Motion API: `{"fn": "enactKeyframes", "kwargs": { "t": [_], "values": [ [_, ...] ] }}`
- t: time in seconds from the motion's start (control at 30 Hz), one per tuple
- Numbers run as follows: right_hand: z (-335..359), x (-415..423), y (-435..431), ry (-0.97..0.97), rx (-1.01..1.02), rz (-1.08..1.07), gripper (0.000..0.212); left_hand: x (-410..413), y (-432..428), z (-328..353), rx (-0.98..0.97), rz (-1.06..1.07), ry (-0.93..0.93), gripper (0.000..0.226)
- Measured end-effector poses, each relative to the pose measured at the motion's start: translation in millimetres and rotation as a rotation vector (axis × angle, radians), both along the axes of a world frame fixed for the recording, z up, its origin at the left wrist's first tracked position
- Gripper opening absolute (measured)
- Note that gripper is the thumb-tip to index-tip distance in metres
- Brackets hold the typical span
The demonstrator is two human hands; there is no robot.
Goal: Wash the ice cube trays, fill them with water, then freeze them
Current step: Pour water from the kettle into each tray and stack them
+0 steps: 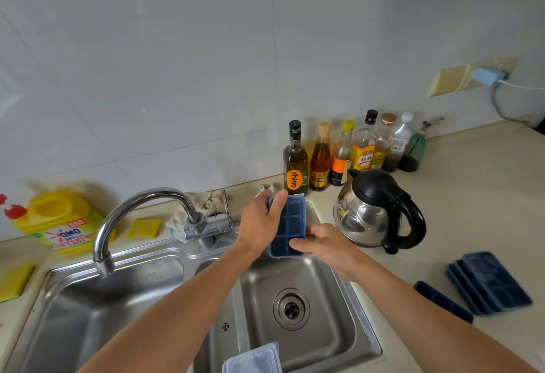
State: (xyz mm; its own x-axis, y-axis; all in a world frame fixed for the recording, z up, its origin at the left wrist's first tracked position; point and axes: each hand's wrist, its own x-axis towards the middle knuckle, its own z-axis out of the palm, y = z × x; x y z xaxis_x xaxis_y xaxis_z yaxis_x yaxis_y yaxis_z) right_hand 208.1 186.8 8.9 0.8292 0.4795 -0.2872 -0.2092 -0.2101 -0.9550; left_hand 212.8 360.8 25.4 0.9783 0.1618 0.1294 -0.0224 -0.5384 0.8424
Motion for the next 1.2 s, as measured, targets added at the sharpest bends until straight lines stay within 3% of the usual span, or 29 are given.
{"fn": "enactKeyframes", "kwargs": {
  "t": [0.17, 0.3, 0.47, 0.63, 0.77, 0.87, 1.07, 1.2],
  "values": [
    [1, -3, 4, -0.069, 0.010, -0.063, 0.023, -1, 7, 7, 0.066, -0.057, -0.158, 0.056],
    [-4, -9, 6, -0.081, -0.015, -0.055, 0.029, -7, 10, 0, 0.224, -0.129, -0.203, 0.051],
    [2, -10, 10, -0.131, 0.022, -0.116, 0.034, -2, 12, 7, 0.204, -0.111, -0.341, 0.046],
    [-9, -17, 6, -0.038, -0.031, -0.058, 0.023, -6, 9, -9, 0.178, -0.100, -0.170, 0.046],
    [-7, -17, -4, 0.024, 0.002, -0.070, 0.041, -7, -5, -13, 0.063, -0.035, -0.099, 0.047],
    [-3, -14, -21, 0.028, -0.011, -0.060, 0.039, -4, -21, -9, -0.031, 0.022, -0.048, 0.050],
    [4, -14, -95, 0.027, -0.037, -0.139, 0.034, 2, -92, -6, -0.152, 0.029, 0.156, 0.064],
    [10, -15, -171, 0.024, -0.018, -0.203, 0.023, 2, -162, -1, -0.275, 0.037, 0.289, 0.063]
  ]
}}
